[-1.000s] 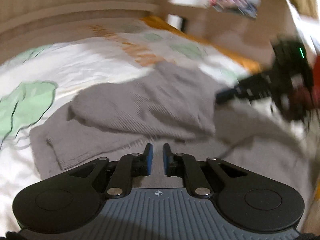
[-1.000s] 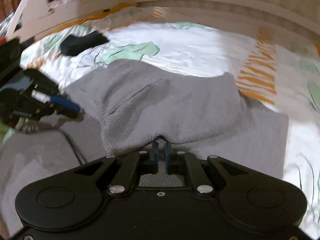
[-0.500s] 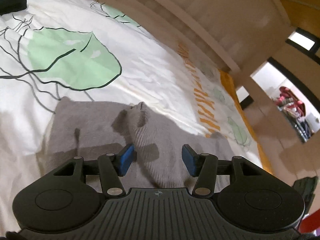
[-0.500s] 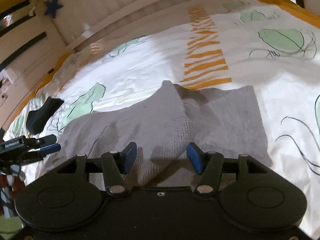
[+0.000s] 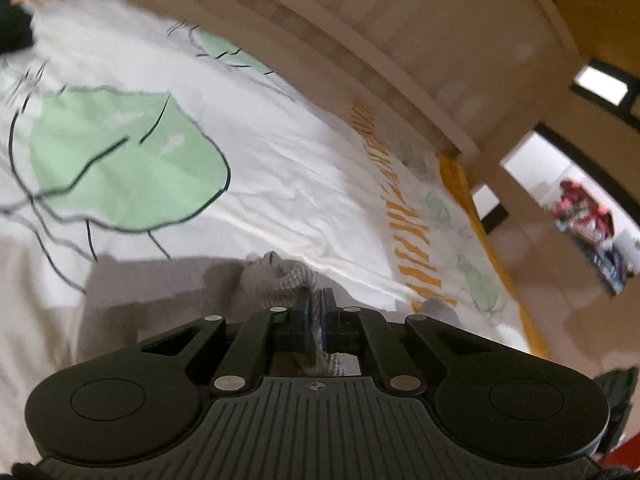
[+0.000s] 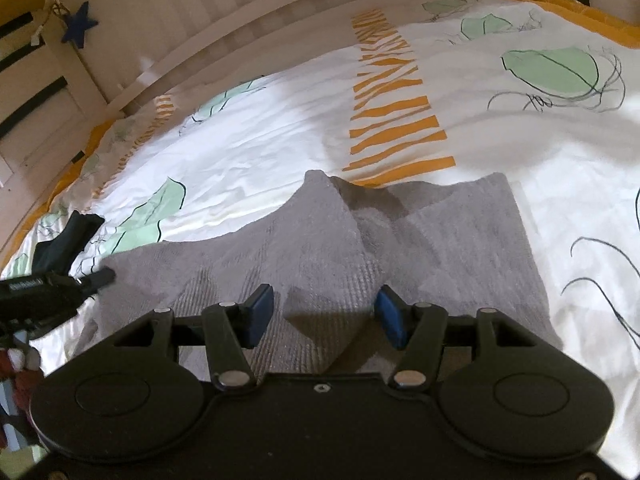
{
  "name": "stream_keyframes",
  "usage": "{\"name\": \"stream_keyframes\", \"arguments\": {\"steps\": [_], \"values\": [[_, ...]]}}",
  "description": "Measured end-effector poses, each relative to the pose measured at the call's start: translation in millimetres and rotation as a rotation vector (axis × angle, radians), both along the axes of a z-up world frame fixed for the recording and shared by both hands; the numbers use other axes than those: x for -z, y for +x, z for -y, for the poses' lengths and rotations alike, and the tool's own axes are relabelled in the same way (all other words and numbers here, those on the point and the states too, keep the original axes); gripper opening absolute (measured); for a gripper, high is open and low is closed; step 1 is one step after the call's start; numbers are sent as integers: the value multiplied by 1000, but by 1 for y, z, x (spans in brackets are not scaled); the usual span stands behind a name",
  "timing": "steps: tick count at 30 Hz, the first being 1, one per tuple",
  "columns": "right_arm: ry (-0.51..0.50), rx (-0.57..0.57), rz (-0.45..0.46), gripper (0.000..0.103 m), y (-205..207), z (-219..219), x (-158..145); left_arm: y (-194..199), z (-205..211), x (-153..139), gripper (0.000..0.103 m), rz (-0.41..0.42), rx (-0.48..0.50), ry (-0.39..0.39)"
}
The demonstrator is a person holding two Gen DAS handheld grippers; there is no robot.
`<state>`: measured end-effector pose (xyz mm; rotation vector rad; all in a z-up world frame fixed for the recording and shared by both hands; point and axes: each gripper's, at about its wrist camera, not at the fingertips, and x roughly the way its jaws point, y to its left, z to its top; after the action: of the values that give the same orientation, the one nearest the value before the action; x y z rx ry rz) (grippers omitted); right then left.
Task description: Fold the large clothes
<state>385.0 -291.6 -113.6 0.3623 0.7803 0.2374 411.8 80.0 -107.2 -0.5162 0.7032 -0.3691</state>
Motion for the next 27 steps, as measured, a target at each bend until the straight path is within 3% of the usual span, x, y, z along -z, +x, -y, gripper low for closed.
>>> {"name": "stream_keyframes", "arguments": {"steps": [2, 3, 4, 9, 12, 13, 14, 15, 17, 19, 20, 21, 22, 24, 27], "values": [[-12, -18, -2, 62, 2, -6, -3, 1, 0, -4, 5, 4, 13, 21], [-18, -32, -2, 48, 3, -9, -5, 0, 0, -5, 5, 8, 11, 25], [-8, -57, -1, 14, 3, -12, -8, -1, -1, -7, 5, 14, 7, 26], [307, -21, 38, 12, -14, 18, -17, -3, -16, -13, 4, 41, -30, 23], [270, 82, -30, 14, -16, 42, 6, -1, -21, -5, 5, -5, -47, 71], [247, 111, -65, 19, -16, 48, 17, -2, -22, -3, 5, -15, -51, 78], [226, 133, -96, 17, -16, 53, 26, -5, -24, -1, 5, -21, -59, 80], [210, 151, -110, 2, -19, 58, 33, -10, -25, -1, 5, -26, -68, 77], [231, 155, -93, 2, -25, 62, 34, -20, -25, -3, 9, -32, -70, 65], [216, 147, -70, 20, -31, 61, 28, -32, -21, -7, 20, -26, -52, 60], [195, 139, -56, 23, -34, 58, 23, -40, -17, -10, 36, -14, -42, 56], [173, 128, -40, 32, -38, 54, 18, -48, -12, -11, 47, -2, -28, 48], [158, 113, -20, 46, -42, 50, 12, -55, -7, -12, 48, 4, -13, 37], [149, 88, 15, 56, -51, 42, 5, -66, 3, -10, 48, 1, 14, 21], [129, 60, 57, 56, -63, 28, -1, -74, 21, -1, 50, -28, 49, 20]]}}
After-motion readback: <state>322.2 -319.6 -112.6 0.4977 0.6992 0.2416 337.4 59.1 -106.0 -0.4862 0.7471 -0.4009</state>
